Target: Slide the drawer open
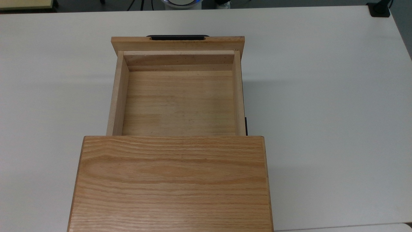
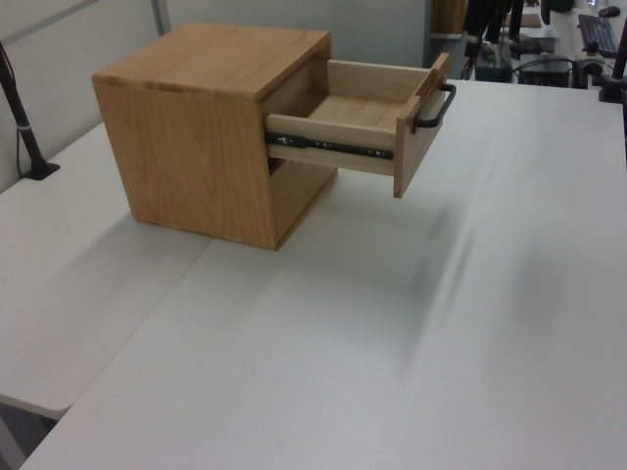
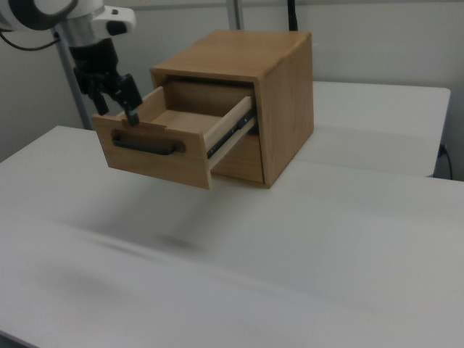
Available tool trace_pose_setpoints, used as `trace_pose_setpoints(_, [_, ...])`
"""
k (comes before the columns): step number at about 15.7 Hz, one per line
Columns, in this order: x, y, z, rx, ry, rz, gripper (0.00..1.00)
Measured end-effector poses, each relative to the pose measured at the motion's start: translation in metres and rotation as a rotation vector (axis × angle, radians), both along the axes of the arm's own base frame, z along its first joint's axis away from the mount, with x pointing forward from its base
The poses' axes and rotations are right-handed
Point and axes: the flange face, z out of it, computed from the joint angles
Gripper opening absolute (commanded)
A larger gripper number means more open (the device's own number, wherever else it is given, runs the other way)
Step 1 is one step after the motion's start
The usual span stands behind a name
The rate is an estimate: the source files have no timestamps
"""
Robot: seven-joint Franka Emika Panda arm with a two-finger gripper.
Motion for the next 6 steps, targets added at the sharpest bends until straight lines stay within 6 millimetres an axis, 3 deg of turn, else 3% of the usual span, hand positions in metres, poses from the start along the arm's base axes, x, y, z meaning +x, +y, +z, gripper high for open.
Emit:
trace_pose_setpoints(3, [0.004,-0.015,-0.007,-0.038,0.012,0.077,1.0])
trace_pose_setpoints(6, [0.008,-0.006,-0.013,-0.049,0.024,0.105,1.0])
